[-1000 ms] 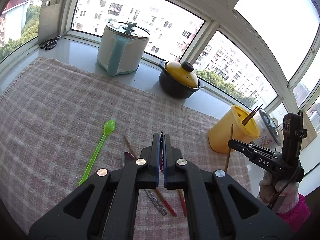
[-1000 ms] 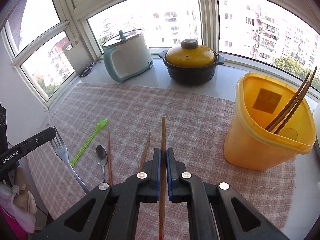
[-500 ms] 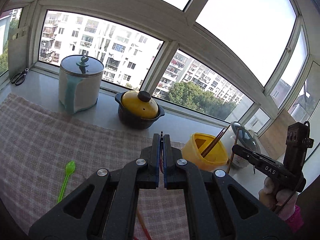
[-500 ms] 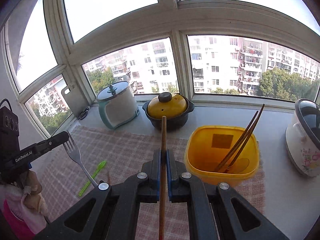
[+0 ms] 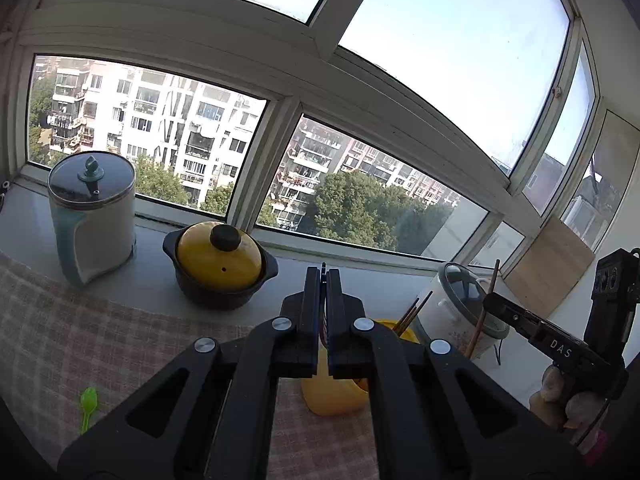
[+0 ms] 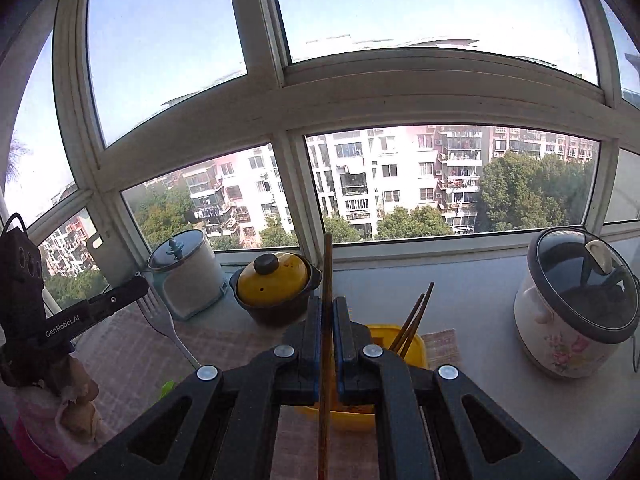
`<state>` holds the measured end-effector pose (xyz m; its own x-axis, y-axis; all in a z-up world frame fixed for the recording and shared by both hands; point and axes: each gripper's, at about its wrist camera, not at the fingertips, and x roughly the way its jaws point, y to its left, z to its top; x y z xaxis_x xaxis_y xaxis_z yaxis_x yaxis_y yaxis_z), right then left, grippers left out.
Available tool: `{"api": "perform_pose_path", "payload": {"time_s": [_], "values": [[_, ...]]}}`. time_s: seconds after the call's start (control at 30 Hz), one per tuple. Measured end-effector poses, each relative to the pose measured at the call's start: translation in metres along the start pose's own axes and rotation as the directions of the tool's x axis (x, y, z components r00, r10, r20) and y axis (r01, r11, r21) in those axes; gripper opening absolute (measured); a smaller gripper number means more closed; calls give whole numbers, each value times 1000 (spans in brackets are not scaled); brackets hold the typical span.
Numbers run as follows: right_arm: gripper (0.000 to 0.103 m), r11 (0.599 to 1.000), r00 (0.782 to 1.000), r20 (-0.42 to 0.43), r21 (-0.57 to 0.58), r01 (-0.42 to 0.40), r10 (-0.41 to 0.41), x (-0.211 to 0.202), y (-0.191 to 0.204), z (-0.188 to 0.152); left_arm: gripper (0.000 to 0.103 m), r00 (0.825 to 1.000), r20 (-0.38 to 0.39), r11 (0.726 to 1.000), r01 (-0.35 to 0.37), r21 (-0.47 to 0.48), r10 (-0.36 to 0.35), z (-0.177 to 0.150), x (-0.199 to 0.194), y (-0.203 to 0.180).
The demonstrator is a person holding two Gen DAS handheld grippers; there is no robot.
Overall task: Organize utensils
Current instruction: 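Lift the fork and chopstick and carry both over the yellow bin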
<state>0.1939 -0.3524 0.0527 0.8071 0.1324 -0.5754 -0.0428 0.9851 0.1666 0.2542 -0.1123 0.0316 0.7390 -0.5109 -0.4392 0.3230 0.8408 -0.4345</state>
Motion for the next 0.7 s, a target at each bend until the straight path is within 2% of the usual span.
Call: {"api": "perform_pose_path", "payload": {"time_s": [0.1,0.23,0.53,0.7], "values": [[2,1000,1000,23,12,8,-8,-1,-5,9,0,1000,16,999,-19,35,19,9,16,-9],[2,999,998,58,9,39,-39,1,-8,19,0,1000,-7,999,-25,29,25,16,45,-12],[2,995,993,88,68,70,-76,26,-29,36,0,996,-56,996,-65,58,68,10,89,-15],[2,992,991,89,83,97,-104,46,-38,33,0,992,-77,992,-92,88,99,6,109,-16]]}}
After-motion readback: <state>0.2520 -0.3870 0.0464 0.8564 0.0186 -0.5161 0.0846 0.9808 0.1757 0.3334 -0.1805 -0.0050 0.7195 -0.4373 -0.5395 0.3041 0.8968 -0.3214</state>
